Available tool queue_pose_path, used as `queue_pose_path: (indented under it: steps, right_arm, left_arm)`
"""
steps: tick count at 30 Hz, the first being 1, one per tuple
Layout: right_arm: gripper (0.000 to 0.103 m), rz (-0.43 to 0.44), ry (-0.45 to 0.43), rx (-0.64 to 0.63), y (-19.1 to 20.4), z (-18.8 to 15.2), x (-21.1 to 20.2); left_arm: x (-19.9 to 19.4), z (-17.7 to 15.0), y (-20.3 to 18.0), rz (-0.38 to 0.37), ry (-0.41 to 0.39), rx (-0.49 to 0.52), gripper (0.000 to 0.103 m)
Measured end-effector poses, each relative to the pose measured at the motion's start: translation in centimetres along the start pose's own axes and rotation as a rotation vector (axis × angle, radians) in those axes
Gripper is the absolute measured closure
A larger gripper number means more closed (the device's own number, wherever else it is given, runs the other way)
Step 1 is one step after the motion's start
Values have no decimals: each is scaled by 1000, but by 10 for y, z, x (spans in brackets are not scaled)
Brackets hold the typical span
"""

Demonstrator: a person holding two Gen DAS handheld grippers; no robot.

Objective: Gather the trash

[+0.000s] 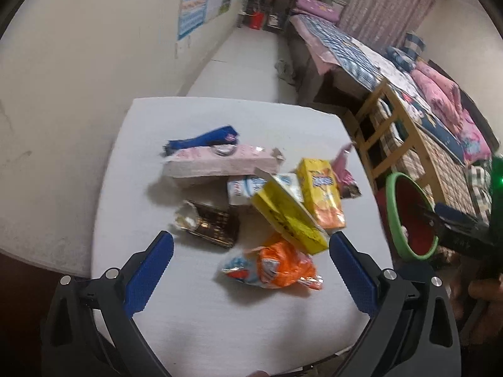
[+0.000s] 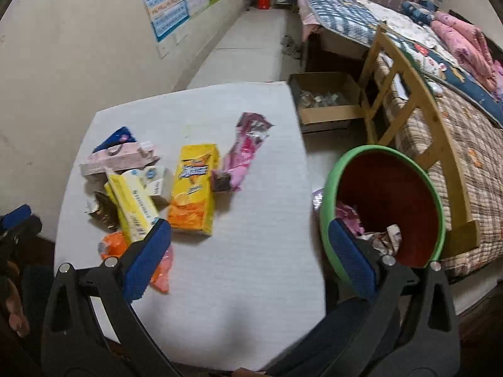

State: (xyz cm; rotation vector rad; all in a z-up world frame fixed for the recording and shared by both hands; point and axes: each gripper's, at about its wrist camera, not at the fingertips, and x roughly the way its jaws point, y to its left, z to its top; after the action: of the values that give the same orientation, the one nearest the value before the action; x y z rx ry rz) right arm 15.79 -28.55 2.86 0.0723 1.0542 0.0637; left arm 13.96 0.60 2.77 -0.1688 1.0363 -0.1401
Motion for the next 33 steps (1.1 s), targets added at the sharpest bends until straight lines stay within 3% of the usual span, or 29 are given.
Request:
queue_pose_path:
  steps: [8, 17, 24, 33]
  right_arm:
    - [5, 10, 23, -19, 16, 1, 8]
    - [5, 0, 52, -44, 23, 7, 28]
    - [5, -1, 83, -43, 22, 16, 53]
    - [5, -17, 103, 5, 12, 37, 92]
  left_arm:
    - [5, -3, 25, -61, 31, -54, 8]
    - [43, -9, 45, -15, 111, -51, 9]
    - [87, -5, 43, 6, 182, 34, 10]
    - [136, 4, 45, 38, 246, 57, 12]
